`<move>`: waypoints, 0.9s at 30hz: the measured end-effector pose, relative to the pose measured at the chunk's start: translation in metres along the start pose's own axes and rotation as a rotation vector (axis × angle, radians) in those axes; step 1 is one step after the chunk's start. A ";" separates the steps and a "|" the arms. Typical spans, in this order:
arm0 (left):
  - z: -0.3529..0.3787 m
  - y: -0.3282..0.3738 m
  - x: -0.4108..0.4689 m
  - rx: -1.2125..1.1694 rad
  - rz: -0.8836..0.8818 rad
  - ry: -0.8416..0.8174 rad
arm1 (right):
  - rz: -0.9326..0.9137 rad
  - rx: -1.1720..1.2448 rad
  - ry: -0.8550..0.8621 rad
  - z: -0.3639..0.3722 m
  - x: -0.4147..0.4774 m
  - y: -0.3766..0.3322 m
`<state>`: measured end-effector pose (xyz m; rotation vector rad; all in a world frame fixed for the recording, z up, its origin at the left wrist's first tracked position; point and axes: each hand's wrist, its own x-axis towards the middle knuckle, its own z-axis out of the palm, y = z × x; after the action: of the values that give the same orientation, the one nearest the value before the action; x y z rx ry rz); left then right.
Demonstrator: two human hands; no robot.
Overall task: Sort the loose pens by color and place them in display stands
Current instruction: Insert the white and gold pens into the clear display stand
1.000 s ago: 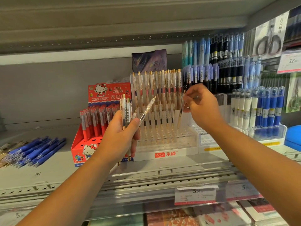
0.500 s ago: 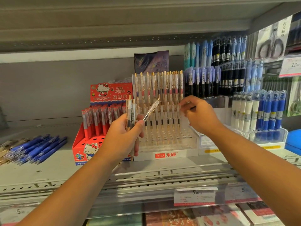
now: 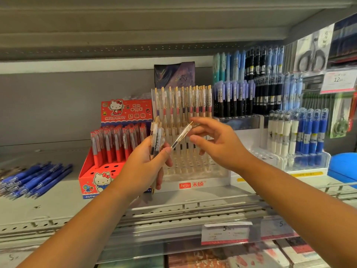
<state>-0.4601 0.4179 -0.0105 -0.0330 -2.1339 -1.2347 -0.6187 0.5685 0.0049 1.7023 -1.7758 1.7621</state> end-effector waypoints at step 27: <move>-0.004 0.000 -0.001 -0.113 -0.067 0.078 | 0.004 -0.096 0.640 -0.023 0.012 0.001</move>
<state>-0.4572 0.4147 -0.0099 0.0371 -2.0115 -1.3727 -0.6372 0.5782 0.0197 0.9349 -1.5298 1.8920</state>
